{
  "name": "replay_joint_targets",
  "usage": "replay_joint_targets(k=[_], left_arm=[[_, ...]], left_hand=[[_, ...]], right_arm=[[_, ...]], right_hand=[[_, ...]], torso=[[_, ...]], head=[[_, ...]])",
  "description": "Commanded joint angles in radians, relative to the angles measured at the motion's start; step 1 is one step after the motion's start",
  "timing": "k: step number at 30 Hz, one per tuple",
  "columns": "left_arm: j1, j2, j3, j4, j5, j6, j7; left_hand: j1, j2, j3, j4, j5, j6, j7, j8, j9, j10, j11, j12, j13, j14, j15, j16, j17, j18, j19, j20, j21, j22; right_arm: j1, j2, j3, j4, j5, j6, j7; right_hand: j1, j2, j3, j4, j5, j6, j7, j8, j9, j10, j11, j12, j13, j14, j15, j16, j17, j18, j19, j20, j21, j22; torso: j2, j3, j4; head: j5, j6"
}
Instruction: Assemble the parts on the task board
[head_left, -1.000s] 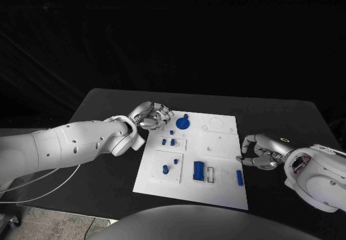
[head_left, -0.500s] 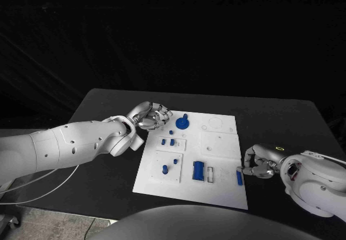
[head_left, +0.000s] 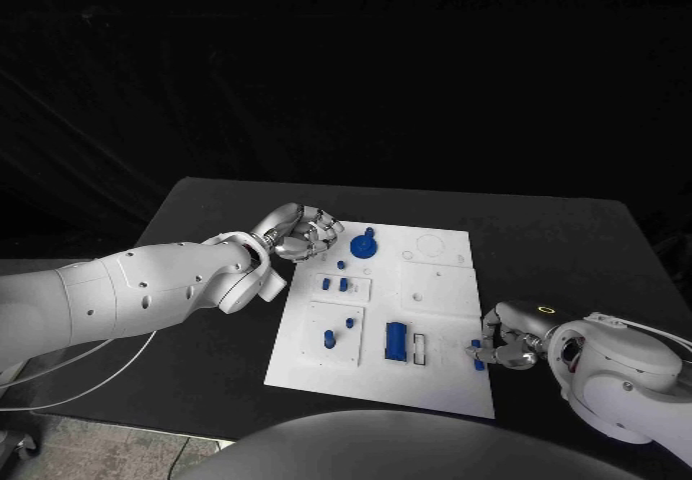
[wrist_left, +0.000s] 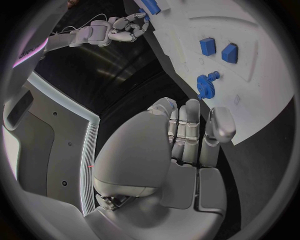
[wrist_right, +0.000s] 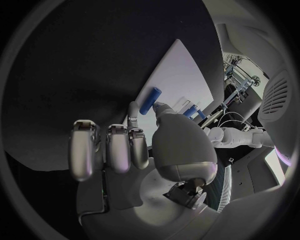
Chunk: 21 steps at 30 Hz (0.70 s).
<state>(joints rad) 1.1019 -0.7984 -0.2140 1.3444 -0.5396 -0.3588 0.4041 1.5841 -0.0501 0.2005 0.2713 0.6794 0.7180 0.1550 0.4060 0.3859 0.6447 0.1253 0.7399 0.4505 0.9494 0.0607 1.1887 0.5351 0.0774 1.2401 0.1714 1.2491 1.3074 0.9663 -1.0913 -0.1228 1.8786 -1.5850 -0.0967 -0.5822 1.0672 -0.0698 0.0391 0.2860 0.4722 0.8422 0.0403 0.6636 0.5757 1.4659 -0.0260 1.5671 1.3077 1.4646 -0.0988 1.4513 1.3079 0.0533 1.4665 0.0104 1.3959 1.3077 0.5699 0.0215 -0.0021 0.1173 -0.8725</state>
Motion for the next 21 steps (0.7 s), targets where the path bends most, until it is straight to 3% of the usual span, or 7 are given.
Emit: replay_joint_targets(k=[1, 6, 7, 11, 16, 21], left_arm=[[0.0, 0.001, 0.001, 0.002, -0.001, 0.01, 0.004], [0.0, 0.001, 0.001, 0.002, -0.001, 0.01, 0.003], [0.0, 0.001, 0.001, 0.002, -0.001, 0.01, 0.003], [0.0, 0.0, 0.001, 0.003, -0.001, 0.01, 0.002], [0.0, 0.0, 0.001, 0.003, -0.001, 0.01, 0.002], [0.0, 0.0, 0.001, 0.003, -0.001, 0.01, 0.002]], left_hand=[[0.007, -0.002, 0.002, 0.0, 0.006, 0.0, 0.008, 0.007, -0.002, 0.003, 0.005, 0.006, -0.001, -0.006, 0.002, -0.004, -0.001, 0.012, -0.008, -0.002, -0.005, 0.143], [0.007, -0.002, 0.002, 0.0, 0.006, 0.0, 0.008, 0.007, -0.002, 0.003, 0.005, 0.006, -0.001, -0.006, 0.002, -0.004, -0.001, 0.012, -0.008, -0.002, -0.005, 0.143], [0.007, -0.002, 0.002, 0.0, 0.006, 0.0, 0.008, 0.007, -0.002, 0.003, 0.005, 0.006, -0.001, -0.006, 0.002, -0.004, -0.001, 0.012, -0.008, -0.002, -0.005, 0.143], [0.007, -0.003, 0.002, 0.0, 0.005, 0.0, 0.009, 0.007, -0.002, 0.003, 0.006, 0.006, -0.002, -0.006, 0.003, -0.004, -0.001, 0.013, -0.009, -0.002, -0.006, 0.143], [0.006, -0.003, 0.002, 0.0, 0.005, 0.0, 0.009, 0.007, -0.002, 0.003, 0.006, 0.006, -0.002, -0.006, 0.003, -0.004, -0.001, 0.013, -0.009, -0.001, -0.006, 0.143], [0.006, -0.003, 0.002, 0.0, 0.005, 0.0, 0.009, 0.007, -0.002, 0.003, 0.006, 0.006, -0.002, -0.006, 0.003, -0.004, -0.001, 0.013, -0.009, -0.001, -0.006, 0.143]], right_arm=[[-0.01, 0.008, -0.002, -0.005, -0.014, 0.034, -0.014], [-0.022, 0.02, -0.002, -0.011, -0.014, 0.04, -0.011], [-0.024, 0.022, -0.002, -0.012, -0.013, 0.039, -0.01], [-0.028, 0.028, -0.002, -0.016, -0.01, 0.022, 0.001], [-0.03, 0.03, -0.001, -0.015, -0.008, -0.012, 0.015], [-0.03, 0.026, -0.001, -0.01, -0.006, -0.05, 0.024]], right_hand=[[0.01, 0.003, 0.005, -0.009, 0.036, 0.011, -0.003, -0.026, -0.002, 0.105, -0.007, 0.004, 0.263, 0.066, -0.008, 0.001, 0.022, -0.013, 0.052, -0.007, 0.001, 0.21], [0.049, 0.002, 0.03, -0.025, 0.152, 0.024, -0.005, -0.059, 0.007, 0.105, -0.009, 0.004, 0.263, 0.065, -0.009, 0.001, 0.02, -0.013, 0.051, -0.007, 0.001, 0.21], [0.065, 0.002, 0.044, -0.033, 0.202, 0.029, -0.006, -0.069, 0.011, 0.105, -0.01, 0.004, 0.263, 0.065, -0.009, 0.001, 0.02, -0.013, 0.05, -0.008, 0.001, 0.209], [0.105, 0.0, 0.086, -0.056, 0.337, 0.039, -0.009, -0.089, 0.021, 0.105, -0.013, 0.004, 0.263, 0.065, -0.01, 0.001, 0.02, -0.013, 0.05, -0.009, 0.002, 0.21], [0.138, -0.001, 0.144, -0.085, 0.474, 0.056, -0.011, -0.101, 0.042, 0.105, -0.015, 0.004, 0.263, 0.067, -0.011, 0.004, 0.026, -0.014, 0.051, -0.009, 0.008, 0.211], [0.146, -0.001, 0.186, -0.106, 0.518, 0.074, -0.013, -0.102, 0.063, 0.105, -0.017, 0.004, 0.263, 0.068, -0.011, 0.008, 0.033, -0.016, 0.053, -0.009, 0.016, 0.213]], torso=[[0.0, -0.0003, -0.0003], [0.0, 0.0001, 0.0003], [0.0, 0.0, 0.0001], [0.0, 0.0002, 0.0004], [0.0, 0.0, 0.0003], [-0.001, -0.0001, 0.0001]], head=[[0.0, 0.0], [0.001, 0.0], [0.001, 0.0], [0.003, 0.0], [0.006, 0.0], [0.008, 0.0]])
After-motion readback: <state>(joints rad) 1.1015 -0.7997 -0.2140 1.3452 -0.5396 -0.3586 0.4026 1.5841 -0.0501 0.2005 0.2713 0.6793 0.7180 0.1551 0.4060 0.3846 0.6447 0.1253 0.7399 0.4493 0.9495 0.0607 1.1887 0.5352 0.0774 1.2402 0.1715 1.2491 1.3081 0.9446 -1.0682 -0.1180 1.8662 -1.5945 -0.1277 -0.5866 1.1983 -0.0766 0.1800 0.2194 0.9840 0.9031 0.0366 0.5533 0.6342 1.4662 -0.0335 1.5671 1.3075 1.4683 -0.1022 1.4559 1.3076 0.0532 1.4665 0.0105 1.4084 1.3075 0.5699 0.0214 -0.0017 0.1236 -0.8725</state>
